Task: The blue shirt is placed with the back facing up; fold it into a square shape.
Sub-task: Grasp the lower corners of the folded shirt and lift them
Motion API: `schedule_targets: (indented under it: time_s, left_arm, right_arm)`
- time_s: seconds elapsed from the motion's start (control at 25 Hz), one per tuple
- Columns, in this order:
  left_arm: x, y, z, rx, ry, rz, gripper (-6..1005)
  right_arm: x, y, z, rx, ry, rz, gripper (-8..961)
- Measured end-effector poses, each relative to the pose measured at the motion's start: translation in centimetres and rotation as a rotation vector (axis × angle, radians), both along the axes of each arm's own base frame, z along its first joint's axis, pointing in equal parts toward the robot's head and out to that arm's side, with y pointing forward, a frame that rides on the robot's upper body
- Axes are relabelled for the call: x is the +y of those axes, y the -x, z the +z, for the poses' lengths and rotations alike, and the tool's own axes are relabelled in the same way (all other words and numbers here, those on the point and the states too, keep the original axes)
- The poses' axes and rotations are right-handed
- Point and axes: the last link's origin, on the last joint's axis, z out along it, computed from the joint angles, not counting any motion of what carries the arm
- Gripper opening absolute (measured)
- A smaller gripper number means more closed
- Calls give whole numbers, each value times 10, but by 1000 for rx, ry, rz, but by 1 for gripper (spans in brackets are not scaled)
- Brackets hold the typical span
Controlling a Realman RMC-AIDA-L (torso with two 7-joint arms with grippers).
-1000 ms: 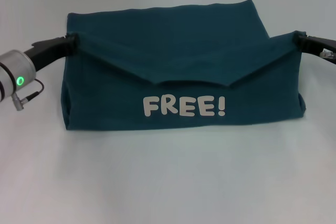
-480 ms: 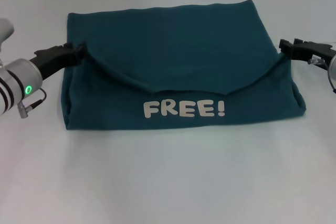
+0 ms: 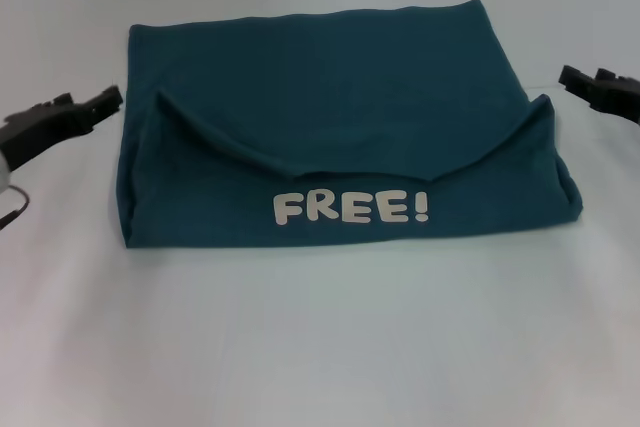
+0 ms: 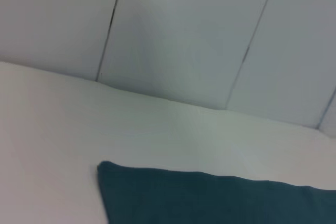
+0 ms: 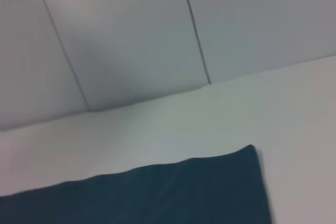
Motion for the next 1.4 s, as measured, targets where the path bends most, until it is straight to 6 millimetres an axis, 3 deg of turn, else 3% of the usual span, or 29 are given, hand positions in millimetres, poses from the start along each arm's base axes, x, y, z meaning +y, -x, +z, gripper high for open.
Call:
schedule_targets:
  time_s: [0.08, 0.32, 0.6, 0.92, 1.4]
  left_arm:
    - [-13, 6, 5, -39, 35, -16, 770]
    - [-38, 21, 8, -61, 95, -8, 766]
    - [-47, 30, 0, -18, 190, 35, 763]
    - [-50, 31, -12, 84, 281, 29, 763]
    - [-51, 18, -39, 203, 376, -40, 762]
  right_arm:
    - [-11, -8, 3, 36, 17, 0, 610]
    - [-39, -22, 7, 91, 131, -3, 607]
    - [-57, -25, 22, 192, 250, -35, 600]
    - [-60, -24, 32, 218, 351, -104, 601]
    - [-58, -22, 33, 219, 347, -111, 602]
